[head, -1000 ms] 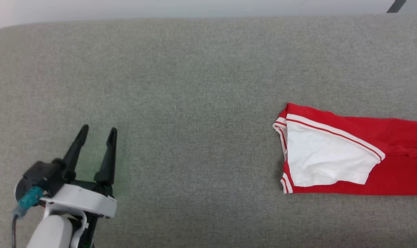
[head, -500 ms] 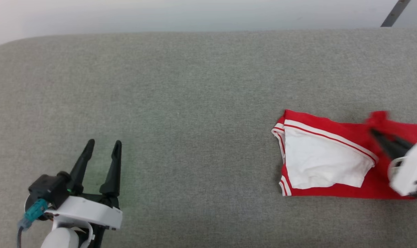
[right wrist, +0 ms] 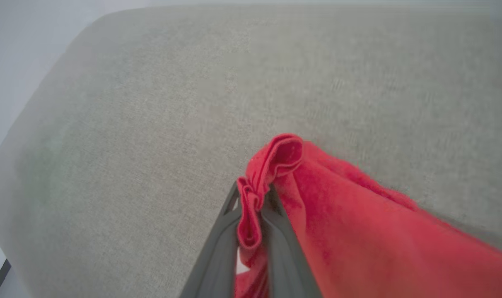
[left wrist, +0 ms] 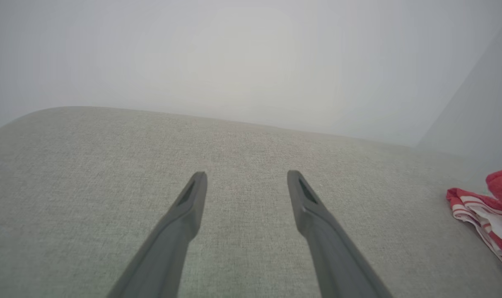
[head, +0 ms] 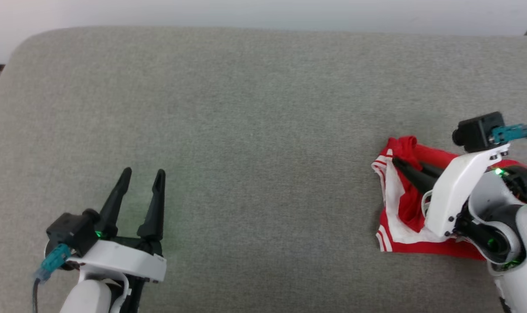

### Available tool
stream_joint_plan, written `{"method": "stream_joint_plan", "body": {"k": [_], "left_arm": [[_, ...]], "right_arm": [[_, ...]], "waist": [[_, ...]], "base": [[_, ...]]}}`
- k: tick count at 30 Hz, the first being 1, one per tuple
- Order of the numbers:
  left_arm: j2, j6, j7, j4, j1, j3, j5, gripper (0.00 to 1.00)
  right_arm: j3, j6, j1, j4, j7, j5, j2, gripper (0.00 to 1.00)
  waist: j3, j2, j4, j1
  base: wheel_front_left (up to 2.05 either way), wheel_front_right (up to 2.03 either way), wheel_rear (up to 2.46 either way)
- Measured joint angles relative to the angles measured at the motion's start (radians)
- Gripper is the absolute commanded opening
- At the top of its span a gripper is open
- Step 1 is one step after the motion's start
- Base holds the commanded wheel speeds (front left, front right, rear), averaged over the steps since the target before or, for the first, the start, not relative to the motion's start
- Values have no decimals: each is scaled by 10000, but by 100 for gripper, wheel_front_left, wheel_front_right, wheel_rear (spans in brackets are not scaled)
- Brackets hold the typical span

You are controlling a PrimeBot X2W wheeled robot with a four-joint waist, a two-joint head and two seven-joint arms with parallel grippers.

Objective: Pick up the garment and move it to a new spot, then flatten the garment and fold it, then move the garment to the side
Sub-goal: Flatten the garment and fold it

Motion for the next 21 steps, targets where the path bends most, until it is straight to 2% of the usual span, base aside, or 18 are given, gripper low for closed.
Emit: {"method": "stream_joint_plan", "body": {"k": [8,15,16,17,18,19,21], "left_arm": [[-121,0,0,81,-202,-142,-25,100],[-48,0,0,182,-219,-81,-73,100],[-33,0,0,199,-216,-54,-73,100],[-35,0,0,247,-208,-35,-77,100],[-52,0,0,326,-190,2,-100,100],[-65,0,0,412,-172,23,-102,100],[-86,0,0,535,-154,35,-102,100]], "right_arm": [[362,0,-129,1854,-721,67,182,0],[999,-4,-420,2439,-1390,489,249,0],[1074,-4,-471,2431,-1519,640,268,16],[1120,-4,-511,2428,-1643,813,299,42],[1212,-4,-544,2401,-1753,895,284,95],[1285,-4,-588,2368,-1879,1001,234,100],[1315,-2,-700,2357,-2090,1264,136,100]], "waist": [[210,0,355,0],[163,0,300,0],[139,0,263,0],[111,0,222,0],[78,0,180,0],[42,-1,129,0],[-30,-1,19,0]], "base": [[0,0,0],[0,0,0],[0,0,0],[0,0,0],[0,0,0],[0,0,0],[0,0,0]]}}
